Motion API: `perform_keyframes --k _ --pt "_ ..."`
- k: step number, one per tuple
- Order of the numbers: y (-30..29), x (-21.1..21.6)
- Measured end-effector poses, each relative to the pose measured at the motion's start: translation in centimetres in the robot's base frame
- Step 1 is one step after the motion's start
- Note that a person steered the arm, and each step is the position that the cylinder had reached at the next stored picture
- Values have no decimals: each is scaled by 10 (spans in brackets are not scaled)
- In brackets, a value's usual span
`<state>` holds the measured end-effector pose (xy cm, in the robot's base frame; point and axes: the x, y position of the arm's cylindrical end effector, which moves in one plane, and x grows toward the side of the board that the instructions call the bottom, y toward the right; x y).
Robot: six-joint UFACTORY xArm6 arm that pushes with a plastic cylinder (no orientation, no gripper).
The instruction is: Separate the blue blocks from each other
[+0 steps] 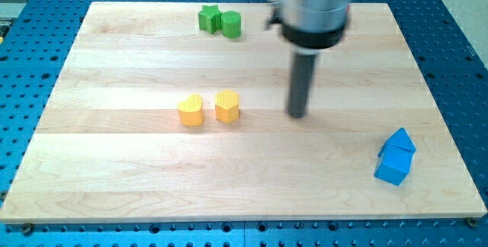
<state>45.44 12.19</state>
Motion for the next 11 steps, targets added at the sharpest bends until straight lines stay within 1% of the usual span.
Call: perform_keyframes --k 1,2,3,4,5,6,7,8,9,10,11 --pt "120 -9" --pt "181 9" --pt "191 80" --pt "127 111" --pt "78 105" --pt "54 91" --pt "142 86" --pt "148 68" --pt "87 78" --pt "10 90" --pt "13 89"
